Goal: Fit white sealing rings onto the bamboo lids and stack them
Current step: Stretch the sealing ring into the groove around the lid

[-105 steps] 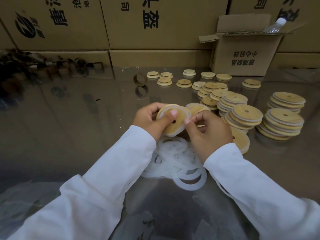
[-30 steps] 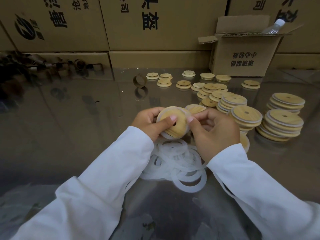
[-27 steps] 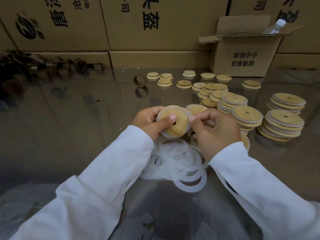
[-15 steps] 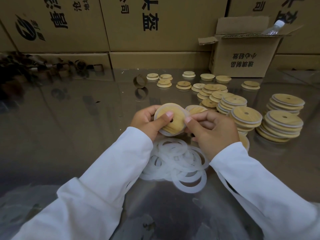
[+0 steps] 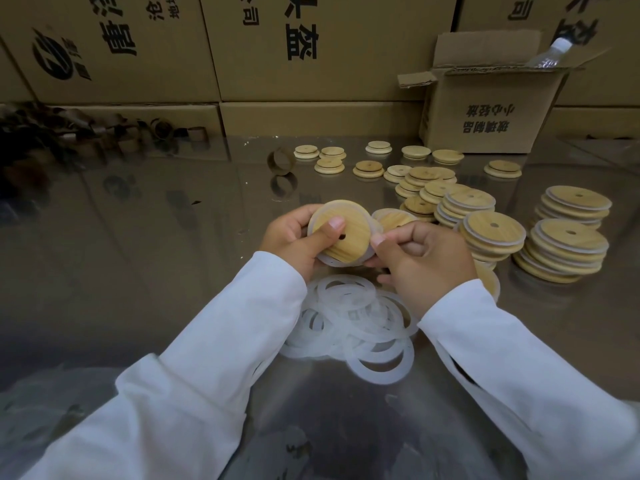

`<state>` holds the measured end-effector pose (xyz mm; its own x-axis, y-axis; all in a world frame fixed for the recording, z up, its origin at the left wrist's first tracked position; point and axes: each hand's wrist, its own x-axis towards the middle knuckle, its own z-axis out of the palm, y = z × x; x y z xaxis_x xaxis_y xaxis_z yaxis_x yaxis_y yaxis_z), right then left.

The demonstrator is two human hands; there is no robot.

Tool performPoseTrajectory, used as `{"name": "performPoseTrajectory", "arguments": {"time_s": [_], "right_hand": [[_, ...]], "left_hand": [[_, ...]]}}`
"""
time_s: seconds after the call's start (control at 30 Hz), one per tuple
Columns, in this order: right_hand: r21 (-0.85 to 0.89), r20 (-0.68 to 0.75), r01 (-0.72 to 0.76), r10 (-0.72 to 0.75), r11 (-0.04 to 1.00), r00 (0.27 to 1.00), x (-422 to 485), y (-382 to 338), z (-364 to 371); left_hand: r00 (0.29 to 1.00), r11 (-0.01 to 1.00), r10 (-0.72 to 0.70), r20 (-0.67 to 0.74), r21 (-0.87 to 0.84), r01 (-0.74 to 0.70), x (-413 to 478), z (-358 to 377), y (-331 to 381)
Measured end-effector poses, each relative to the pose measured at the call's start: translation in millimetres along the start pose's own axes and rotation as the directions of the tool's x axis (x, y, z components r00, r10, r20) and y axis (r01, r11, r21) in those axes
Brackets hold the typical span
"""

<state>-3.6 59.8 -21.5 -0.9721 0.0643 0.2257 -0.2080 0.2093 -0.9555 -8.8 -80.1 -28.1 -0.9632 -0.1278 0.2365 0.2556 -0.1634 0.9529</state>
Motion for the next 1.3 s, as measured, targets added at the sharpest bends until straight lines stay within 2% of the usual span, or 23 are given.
{"name": "performPoseTrajectory", "arguments": {"time_s": [0.13, 0.33, 0.67, 0.83, 0.93, 1.17, 1.3], "right_hand": [[-0.068, -0.023, 0.061, -0.062, 0.996, 0.998, -0.5, -1.0, -0.1], [-0.053, 0.01, 0.049, -0.049, 0.997, 0.999, -2.0, -1.1, 0.4], [-0.047, 0.043, 0.04, -0.038, 0.998, 0.998, -3.0, -5.3, -1.3], [0.119, 0.093, -0.042, 0.03, 0.992, 0.995, -3.2, -6.5, -1.5], [0.16, 0.077, -0.029, 0.017, 0.987, 0.997, -3.6, -6.4, -3.0], [0.123, 0.091, 0.026, -0.037, 0.992, 0.995, -4.2, -8.2, -1.8], [0.09, 0.098, 0.034, -0.043, 0.995, 0.994, -4.6, -6.2, -1.0]], "left_hand": [[1.0, 1.0, 0.023, -0.019, 0.016, -0.022, -1.1, 0.1, 1.5], [1.0, 0.999, 0.02, -0.005, 0.044, -0.02, -1.9, 1.0, 1.3], [0.992, 0.984, -0.127, 0.019, -0.121, 0.128, 1.2, 0.3, -1.0], [0.998, 0.998, -0.055, 0.004, -0.014, 0.055, -0.3, -1.7, 0.2], [1.0, 0.997, -0.016, 0.012, 0.081, 0.015, -2.4, -1.9, 2.1], [0.995, 0.993, -0.104, 0.008, -0.053, 0.104, -2.2, -0.4, 2.7], [0.992, 0.991, -0.124, -0.034, -0.058, 0.122, -2.3, 0.6, 3.5]]}}
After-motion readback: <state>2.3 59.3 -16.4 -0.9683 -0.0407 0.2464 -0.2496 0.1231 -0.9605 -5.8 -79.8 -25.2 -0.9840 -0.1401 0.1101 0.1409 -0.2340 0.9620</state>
